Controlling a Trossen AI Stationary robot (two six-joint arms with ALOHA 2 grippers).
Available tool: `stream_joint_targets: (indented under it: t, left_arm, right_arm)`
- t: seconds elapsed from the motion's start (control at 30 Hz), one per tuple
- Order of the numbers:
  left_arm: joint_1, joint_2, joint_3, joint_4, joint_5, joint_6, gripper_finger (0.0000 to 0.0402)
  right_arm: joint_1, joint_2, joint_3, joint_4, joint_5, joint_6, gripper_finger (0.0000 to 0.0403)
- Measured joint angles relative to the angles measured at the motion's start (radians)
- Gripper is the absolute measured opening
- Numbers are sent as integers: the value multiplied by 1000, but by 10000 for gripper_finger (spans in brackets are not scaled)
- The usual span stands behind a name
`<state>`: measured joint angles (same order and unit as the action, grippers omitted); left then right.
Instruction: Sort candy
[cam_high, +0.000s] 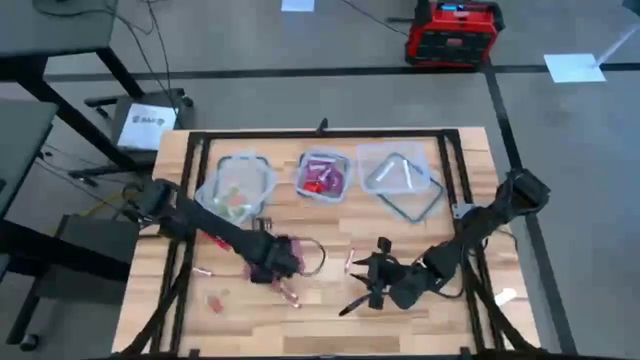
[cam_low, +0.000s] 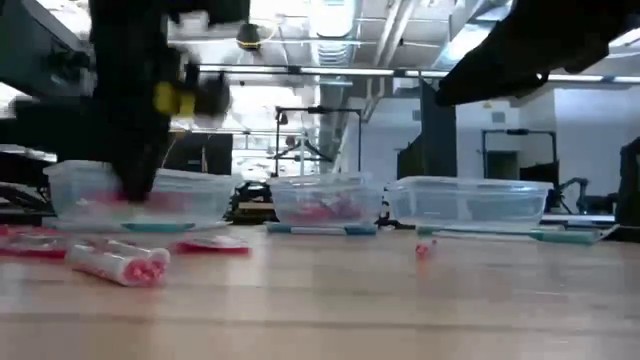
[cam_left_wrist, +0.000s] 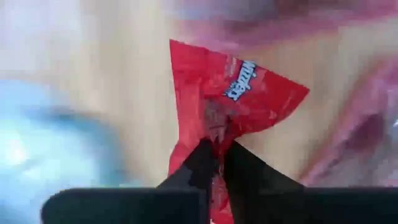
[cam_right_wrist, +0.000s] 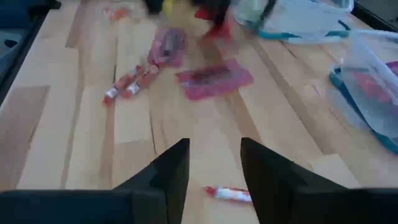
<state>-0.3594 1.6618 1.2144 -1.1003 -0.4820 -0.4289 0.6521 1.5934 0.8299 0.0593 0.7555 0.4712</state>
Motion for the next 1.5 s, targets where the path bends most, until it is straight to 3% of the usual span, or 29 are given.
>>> stream_joint_targets:
  t: [0.2, 0.33, 0.43, 0.57, 0.77, 0.87, 1.0, 1.07, 1.2, 1.3, 1.5]
  left_arm:
    - [78, -298, -4, -158, -382, -123, 11]
    - [193, -460, -52, -166, -425, -139, 20]
    - [303, -547, -100, -169, -346, -143, 35]
    - [436, -589, -187, -112, -160, -149, 75]
    - [489, -592, -238, -81, -53, -155, 124]
    - [452, -580, -238, 108, 100, -140, 128]
    - [339, -531, -236, 497, 319, -47, 128]
    - [262, -474, -235, 680, 379, 37, 128]
    - [120, -325, -235, 943, 402, 216, 126]
    - [53, -210, -235, 1001, 400, 343, 126]
    - [19, -47, -235, 818, 331, 498, 125]
  right_arm:
    - [0, 0, 0, -3, 0, 0, 132]
    - [0, 0, 0, -2, 0, 0, 132]
    - [0, 0, 0, -2, 0, 0, 132]
    - [0, 0, 0, -1, 0, 0, 132]
    - [0, 0, 0, 0, 0, 1, 132]
    - [-2, 0, 0, 0, 0, 0, 132]
    - [-6, 0, 0, 0, 0, 0, 132]
    - [-6, 0, 0, -1, 0, 0, 132]
    - [-6, 0, 0, -1, 0, 0, 132]
    - [-6, 0, 0, 0, -5, 1, 132]
    - [-6, 0, 0, 0, -23, 1, 132]
